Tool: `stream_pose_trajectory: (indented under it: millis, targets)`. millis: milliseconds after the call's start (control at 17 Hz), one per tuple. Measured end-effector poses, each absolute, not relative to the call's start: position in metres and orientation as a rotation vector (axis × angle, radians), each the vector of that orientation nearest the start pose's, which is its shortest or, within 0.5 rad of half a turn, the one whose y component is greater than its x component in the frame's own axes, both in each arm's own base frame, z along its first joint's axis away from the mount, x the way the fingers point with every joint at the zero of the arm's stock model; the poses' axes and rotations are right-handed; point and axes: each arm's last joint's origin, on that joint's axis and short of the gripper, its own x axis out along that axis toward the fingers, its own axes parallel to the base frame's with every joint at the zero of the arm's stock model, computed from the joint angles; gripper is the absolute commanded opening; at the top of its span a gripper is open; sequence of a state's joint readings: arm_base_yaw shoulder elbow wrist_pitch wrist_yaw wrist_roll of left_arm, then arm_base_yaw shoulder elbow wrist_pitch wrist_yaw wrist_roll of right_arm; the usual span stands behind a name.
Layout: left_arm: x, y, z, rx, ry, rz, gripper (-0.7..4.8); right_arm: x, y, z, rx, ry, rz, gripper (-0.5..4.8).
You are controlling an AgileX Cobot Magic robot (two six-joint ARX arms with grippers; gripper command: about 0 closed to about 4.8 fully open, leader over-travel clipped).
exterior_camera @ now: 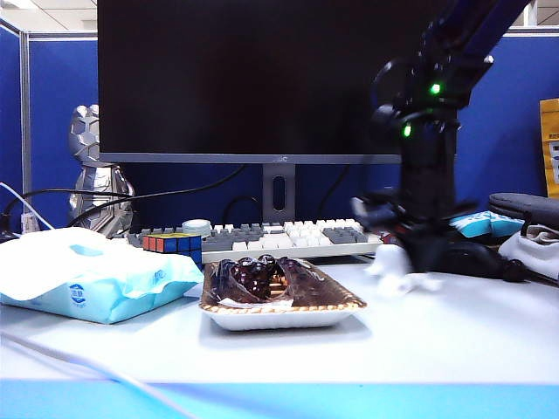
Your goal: Use the wet wipes on the table to wipe the cherry juice off the table, then put the wipes back on the table.
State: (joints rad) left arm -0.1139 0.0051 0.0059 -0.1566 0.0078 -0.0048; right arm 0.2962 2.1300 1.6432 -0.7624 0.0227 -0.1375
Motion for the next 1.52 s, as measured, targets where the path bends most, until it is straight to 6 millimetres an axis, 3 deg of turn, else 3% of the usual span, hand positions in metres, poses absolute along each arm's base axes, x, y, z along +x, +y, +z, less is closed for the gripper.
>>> stream_pose_trajectory:
  millis: [59, 411, 528, 645, 762, 880, 1232, 1408, 1525]
  targets:
    - [0.096, -0.011, 0.15, 0.004, 0.156, -0.121, -0.02, 0.41, 0.13, 0.174, -0.254, 1.275, 0.458, -0.05]
    - [0.096, -0.011, 0.15, 0.004, 0.156, -0.121, -0.02, 0.372, 0.126, 0.172, -0.278, 1.656, 0.564, -0.05]
    - [0.096, -0.011, 0.15, 0.004, 0.156, -0.121, -0.02, 0.361, 0.125, 0.166, -0.205, 1.796, 0.616, -0.06]
    - [0.096, -0.011, 0.15, 0.004, 0.156, -0.121, -0.02, 0.359, 0.13, 0.165, -0.17, 1.8, 0.657, -0.05]
    - [0.096, -0.011, 0.15, 0.004, 0.156, -0.121, -0.02, 0.355, 0.137, 0.165, -0.258, 1.811, 0.62, -0.05]
    - [0.096, -0.011, 0.15, 0.004, 0.156, -0.121, -0.02, 0.354, 0.133, 0.166, -0.374, 1.832, 0.472, -0.05]
    - [0.096, -0.011, 0.15, 0.004, 0.156, -0.121, -0.02, 0.371, 0.105, 0.166, -0.617, 1.719, 0.088, -0.05]
    - [0.096, -0.011, 0.15, 0.004, 0.156, -0.121, -0.02, 0.394, 0.102, 0.164, -0.655, 1.476, -0.061, -0.05]
    - [0.096, -0.011, 0.15, 0.004, 0.156, -0.121, -0.02, 0.407, 0.106, 0.165, -0.602, 1.344, -0.059, -0.05]
